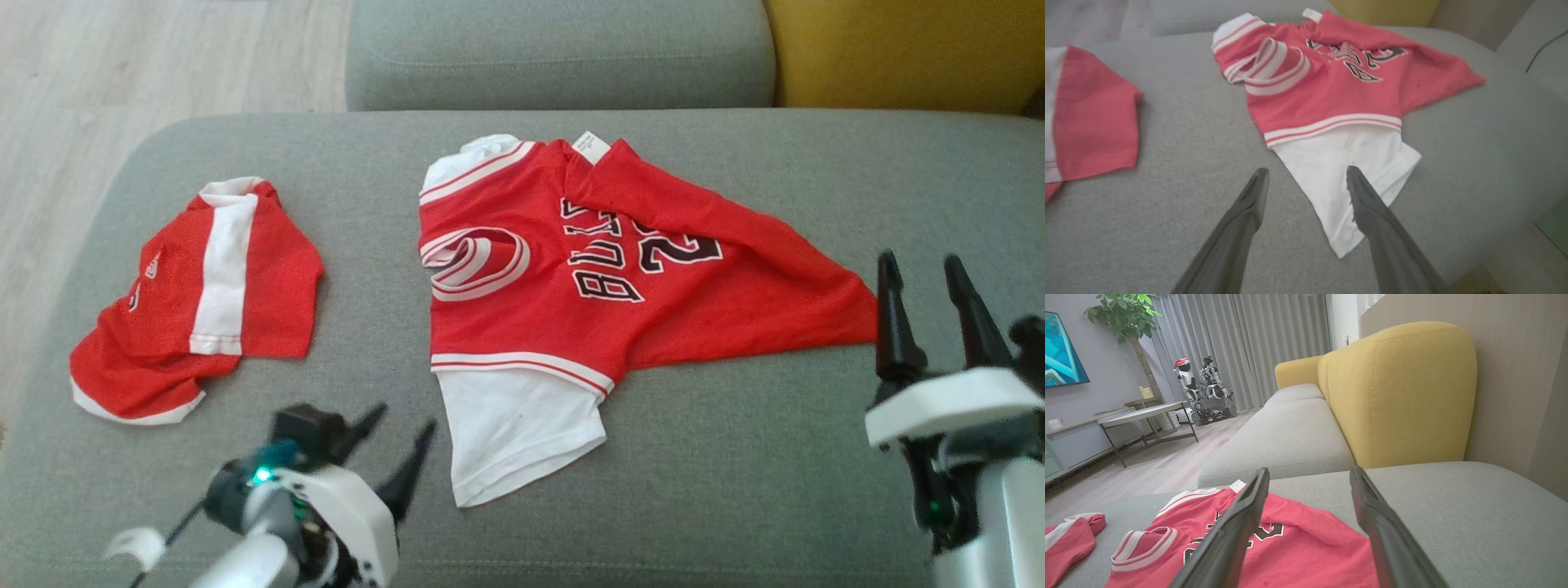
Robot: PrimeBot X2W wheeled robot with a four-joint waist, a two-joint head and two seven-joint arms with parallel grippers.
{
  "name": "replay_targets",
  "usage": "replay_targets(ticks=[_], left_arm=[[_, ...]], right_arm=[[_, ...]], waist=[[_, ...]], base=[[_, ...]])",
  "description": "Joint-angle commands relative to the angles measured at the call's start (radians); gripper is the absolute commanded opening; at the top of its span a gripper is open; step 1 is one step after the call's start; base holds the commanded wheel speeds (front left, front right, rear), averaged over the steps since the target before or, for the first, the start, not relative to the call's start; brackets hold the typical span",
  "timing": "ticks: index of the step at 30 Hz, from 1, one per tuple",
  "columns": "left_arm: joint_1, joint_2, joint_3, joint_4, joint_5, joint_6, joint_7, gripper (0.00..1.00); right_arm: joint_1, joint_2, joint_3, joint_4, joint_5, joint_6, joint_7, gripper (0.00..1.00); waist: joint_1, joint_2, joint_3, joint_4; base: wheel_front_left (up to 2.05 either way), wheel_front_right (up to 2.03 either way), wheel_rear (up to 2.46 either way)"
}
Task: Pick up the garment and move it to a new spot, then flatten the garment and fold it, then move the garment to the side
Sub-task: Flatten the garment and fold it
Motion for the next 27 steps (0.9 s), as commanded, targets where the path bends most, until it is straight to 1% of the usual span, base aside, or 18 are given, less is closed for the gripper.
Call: replay_targets(ticks=[1,4,6,8,11,14,16,21,27], left_arm=[[-0.028,0.003,0.087,-0.041,-0.032,0.03,-0.048,1.0],[0.009,-0.045,0.154,-0.059,-0.107,0.066,-0.101,1.0],[0.036,-0.082,0.185,-0.062,-0.158,0.077,-0.125,1.0],[0.052,-0.104,0.189,-0.053,-0.174,0.081,-0.139,1.0],[0.06,-0.138,0.18,-0.028,-0.191,0.075,-0.144,1.0],[0.055,-0.154,0.169,0.003,-0.192,0.075,-0.138,1.0],[0.047,-0.17,0.155,0.042,-0.193,0.074,-0.123,1.0],[0.018,-0.2,0.122,0.149,-0.196,0.052,-0.092,1.0],[-0.022,-0.223,0.125,0.285,-0.202,0.043,-0.095,1.0]], right_arm=[[-0.007,0.004,0.005,-0.044,0.003,0.008,0.0,1.0],[0.014,0.009,-0.018,-0.055,0.012,0.008,-0.007,1.0],[0.023,0.013,-0.027,-0.064,0.016,0.008,-0.008,1.0],[0.028,0.015,-0.026,-0.071,0.017,0.008,-0.008,1.0],[0.03,0.017,-0.019,-0.077,0.017,0.008,-0.005,1.0],[0.027,0.018,-0.012,-0.081,0.015,0.008,-0.001,1.0],[0.022,0.018,-0.006,-0.085,0.013,0.008,0.002,1.0],[0.009,0.019,0.009,-0.091,0.007,0.008,0.006,1.0],[-0.002,0.02,0.018,-0.091,0.005,0.008,0.006,1.0]], waist=[[0.0001,-0.0001,-0.01,0.011],[0.0001,-0.0001,-0.019,0.02],[0.0001,-0.0001,-0.019,0.022],[0.0001,-0.0001,-0.017,0.018],[0.0001,-0.0001,-0.008,0.007],[0.0001,-0.0001,-0.001,-0.003],[0.0001,-0.0001,0.008,-0.014],[0.0001,-0.0001,0.032,-0.044],[0.0001,-0.0001,0.049,-0.076]], base=[[0.0,0.0,0.0],[0.0,0.0,0.0],[0.0,0.0,0.0],[0.0,0.0,0.0],[0.0,0.0,0.0],[0.0,0.0,0.0],[0.0,0.0,0.0],[0.0,0.0,0.0],[0.0,0.0,0.0]])
